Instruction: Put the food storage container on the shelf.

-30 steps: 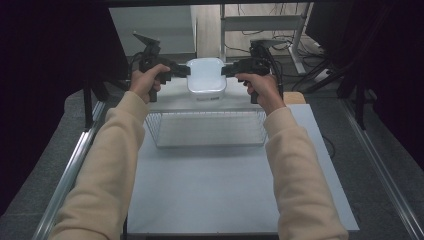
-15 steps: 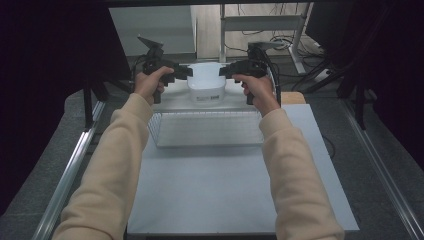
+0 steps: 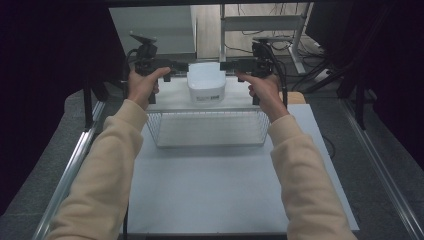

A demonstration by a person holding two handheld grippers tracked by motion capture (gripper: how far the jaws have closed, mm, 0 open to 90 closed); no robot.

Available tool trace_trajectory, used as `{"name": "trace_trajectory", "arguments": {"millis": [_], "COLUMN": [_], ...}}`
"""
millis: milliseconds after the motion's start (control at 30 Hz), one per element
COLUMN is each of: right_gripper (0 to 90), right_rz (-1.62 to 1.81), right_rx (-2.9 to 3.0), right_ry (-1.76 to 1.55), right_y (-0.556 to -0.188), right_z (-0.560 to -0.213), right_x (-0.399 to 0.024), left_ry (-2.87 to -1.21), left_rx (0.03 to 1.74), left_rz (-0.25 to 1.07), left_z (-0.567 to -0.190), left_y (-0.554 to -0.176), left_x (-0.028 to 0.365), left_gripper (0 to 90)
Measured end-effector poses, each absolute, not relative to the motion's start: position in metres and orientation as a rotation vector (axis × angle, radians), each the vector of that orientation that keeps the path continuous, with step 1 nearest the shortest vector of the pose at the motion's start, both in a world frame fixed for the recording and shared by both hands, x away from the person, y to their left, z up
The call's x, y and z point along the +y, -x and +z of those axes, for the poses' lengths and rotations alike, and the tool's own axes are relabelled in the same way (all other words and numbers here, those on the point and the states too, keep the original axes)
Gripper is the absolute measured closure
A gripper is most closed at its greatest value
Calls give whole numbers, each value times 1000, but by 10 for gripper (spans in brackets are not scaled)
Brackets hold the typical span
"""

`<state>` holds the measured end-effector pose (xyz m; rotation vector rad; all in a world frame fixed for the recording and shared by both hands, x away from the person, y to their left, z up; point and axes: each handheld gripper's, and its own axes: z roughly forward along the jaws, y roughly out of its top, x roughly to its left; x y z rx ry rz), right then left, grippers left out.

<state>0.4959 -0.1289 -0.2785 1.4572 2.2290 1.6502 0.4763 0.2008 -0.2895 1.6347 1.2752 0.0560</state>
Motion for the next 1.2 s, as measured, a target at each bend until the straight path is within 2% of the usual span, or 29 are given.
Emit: {"name": "trace_trajectory", "arguments": {"millis": [267, 567, 1200], "right_gripper": [279, 279, 271], "right_rz": [1637, 1622, 1571], "right_rx": [2230, 2247, 2291], "right_ry": [-1339, -1211, -992], "right_y": [-474, -442, -370], "right_z": [-279, -283, -324], "right_x": [-151, -173, -190], "left_ry": [-1649, -1746, -1805], "left_rx": [1224, 1133, 1049], "left_rz": [121, 228, 268], "left_z": [-289, -297, -351], "left_y": [-440, -400, -320], "left_x": [211, 208, 215], "left_gripper": [290, 291, 247]}}
